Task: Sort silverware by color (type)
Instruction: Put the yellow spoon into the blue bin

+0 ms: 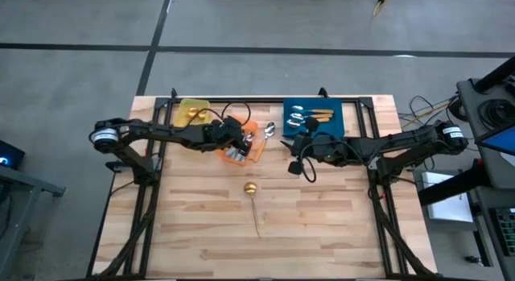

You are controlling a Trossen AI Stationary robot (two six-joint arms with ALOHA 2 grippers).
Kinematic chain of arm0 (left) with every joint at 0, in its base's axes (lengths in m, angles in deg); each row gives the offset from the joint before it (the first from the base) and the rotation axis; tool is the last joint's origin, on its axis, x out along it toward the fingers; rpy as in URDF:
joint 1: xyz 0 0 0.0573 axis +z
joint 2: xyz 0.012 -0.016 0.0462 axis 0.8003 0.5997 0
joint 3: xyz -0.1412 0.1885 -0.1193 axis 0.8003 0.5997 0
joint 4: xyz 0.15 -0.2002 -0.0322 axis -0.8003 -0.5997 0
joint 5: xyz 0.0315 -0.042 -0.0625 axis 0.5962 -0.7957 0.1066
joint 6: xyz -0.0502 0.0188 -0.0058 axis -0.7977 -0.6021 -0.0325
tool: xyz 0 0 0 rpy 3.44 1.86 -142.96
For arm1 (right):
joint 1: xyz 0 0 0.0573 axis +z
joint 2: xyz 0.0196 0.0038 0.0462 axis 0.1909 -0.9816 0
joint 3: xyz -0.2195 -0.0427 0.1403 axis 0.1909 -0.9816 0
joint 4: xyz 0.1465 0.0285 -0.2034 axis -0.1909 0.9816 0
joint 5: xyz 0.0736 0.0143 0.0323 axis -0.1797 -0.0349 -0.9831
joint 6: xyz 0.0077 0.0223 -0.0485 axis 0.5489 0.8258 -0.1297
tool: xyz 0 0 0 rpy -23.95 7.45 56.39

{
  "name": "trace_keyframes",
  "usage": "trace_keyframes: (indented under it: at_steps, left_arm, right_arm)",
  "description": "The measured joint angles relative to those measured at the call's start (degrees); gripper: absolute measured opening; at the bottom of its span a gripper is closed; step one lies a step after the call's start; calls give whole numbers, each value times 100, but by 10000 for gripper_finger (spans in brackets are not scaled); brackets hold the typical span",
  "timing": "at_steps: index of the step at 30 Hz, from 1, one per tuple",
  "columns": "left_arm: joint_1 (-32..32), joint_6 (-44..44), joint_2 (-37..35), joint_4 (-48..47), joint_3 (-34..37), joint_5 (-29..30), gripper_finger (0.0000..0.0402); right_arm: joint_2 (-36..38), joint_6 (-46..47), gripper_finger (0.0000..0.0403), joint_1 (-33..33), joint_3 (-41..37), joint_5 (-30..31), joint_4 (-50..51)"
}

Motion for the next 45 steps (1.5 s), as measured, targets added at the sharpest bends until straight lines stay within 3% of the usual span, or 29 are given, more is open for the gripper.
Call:
trace_keyframes:
  at_steps: [11,23,28,37,45]
  left_arm:
    - [-890,1999,-1318,-30,-20,-4,59]
    - [-1425,4125,-2337,-103,14,-7,59]
    - [-1424,4509,-2804,-100,181,-17,59]
    - [-1428,5256,-3800,114,778,-702,59]
    - [-1422,5473,-4381,187,889,-711,59]
  right_arm:
    - [0,239,72,0,0,-6,-1059]
    - [-105,3291,73,29,0,-64,-1121]
    - [-357,4006,73,218,4,-60,-1179]
    - [-1219,5269,72,391,41,-68,-1472]
    - [-2153,5453,72,404,1030,-361,-975]
